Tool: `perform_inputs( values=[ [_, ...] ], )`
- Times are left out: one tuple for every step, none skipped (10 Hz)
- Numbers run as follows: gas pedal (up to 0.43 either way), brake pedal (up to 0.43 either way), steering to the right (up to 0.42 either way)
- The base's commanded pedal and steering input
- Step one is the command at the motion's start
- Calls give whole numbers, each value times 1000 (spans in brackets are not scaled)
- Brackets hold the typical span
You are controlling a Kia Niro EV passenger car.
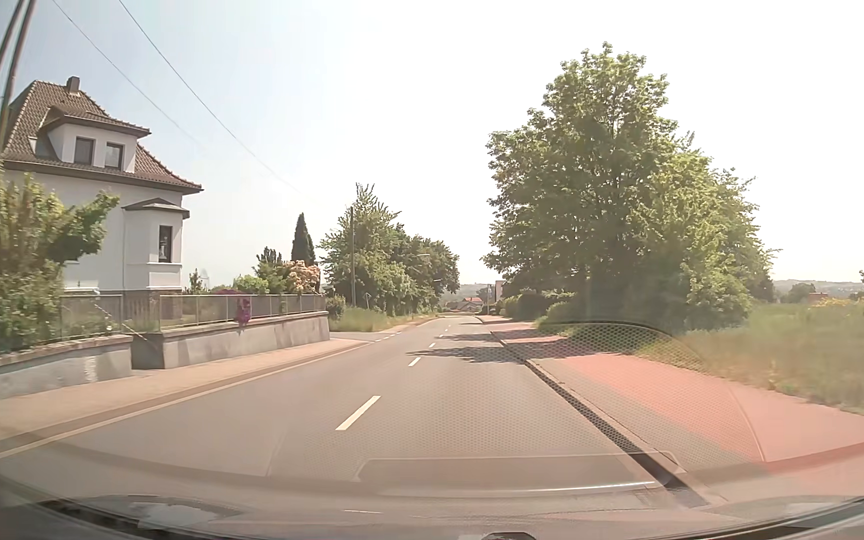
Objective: Follow the waypoints while adhering to traffic rules and regulations
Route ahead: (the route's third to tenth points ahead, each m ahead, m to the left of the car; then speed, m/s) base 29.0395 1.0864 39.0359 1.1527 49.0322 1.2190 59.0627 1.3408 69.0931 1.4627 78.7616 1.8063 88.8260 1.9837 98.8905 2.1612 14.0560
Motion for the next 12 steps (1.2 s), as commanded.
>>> perform_inputs(
  values=[
    [130, 0, 0],
    [118, 0, 0],
    [98, 0, 0],
    [98, 0, -1],
    [87, 0, -1],
    [87, 0, -2],
    [87, 0, -1],
    [87, 0, -2],
    [87, 0, -1],
    [87, 0, -1],
    [87, 0, -1],
    [87, 0, -1]
  ],
)
